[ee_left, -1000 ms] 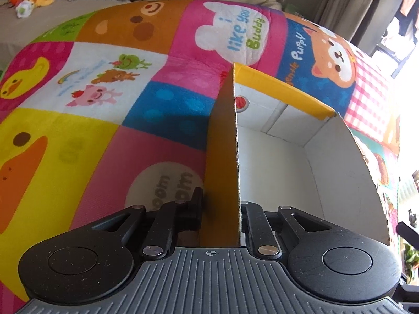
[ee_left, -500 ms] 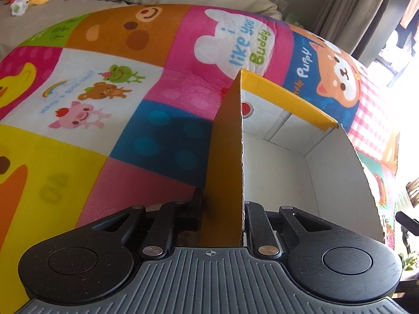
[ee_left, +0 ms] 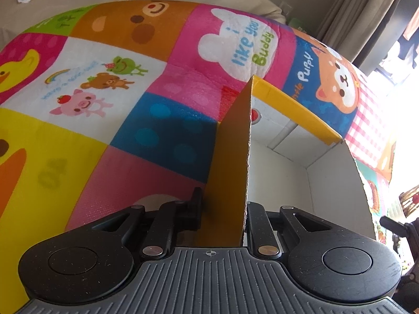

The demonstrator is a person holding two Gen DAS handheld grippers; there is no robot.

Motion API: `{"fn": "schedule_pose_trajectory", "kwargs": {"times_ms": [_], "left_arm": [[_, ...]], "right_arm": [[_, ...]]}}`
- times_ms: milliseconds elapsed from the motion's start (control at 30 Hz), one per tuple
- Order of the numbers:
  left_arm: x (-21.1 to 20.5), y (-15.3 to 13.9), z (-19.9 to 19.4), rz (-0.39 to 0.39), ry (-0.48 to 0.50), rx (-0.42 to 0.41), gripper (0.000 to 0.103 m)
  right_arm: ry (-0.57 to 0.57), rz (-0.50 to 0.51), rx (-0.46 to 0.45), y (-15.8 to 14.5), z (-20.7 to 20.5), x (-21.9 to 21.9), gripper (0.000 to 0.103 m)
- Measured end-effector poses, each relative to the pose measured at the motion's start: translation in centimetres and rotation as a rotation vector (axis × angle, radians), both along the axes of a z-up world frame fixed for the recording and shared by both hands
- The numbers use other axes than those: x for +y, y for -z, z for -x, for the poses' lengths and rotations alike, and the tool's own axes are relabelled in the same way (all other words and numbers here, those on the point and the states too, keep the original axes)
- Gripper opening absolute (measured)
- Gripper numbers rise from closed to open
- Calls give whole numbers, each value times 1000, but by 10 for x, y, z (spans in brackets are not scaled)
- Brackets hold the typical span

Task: Organize objects
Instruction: 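Carry the bun with the right tool into the box and release it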

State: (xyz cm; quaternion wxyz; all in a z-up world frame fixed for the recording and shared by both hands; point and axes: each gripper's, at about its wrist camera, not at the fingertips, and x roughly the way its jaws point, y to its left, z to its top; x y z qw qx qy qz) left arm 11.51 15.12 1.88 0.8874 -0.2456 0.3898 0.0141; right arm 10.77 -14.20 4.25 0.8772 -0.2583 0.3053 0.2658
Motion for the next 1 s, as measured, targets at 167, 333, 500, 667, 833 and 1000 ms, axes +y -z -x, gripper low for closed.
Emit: {"fn": "schedule_pose_trajectory", "kwargs": {"times_ms": [167,333,500,667,833,1000], "left_arm": [[0,-1,1,-11,3,0,18],[-1,0,3,-3,-14,1,18],[-4,-1,7,5,-43,8,18],[-6,-1,9,48,-144,24,18],[-11,-2,3,109,-197,45,18],[-15,-3,4,58,-133,43,18]], "right_arm": [[-137,212,-151,19,-10,26,87],[-134,162,-62,16,-27,30,82],[36,31,50,4,-30,-1,66],[171,-136,166,-19,-8,-38,64],[199,-209,122,-52,24,-50,64],[181,-336,108,-90,44,-56,64]]}}
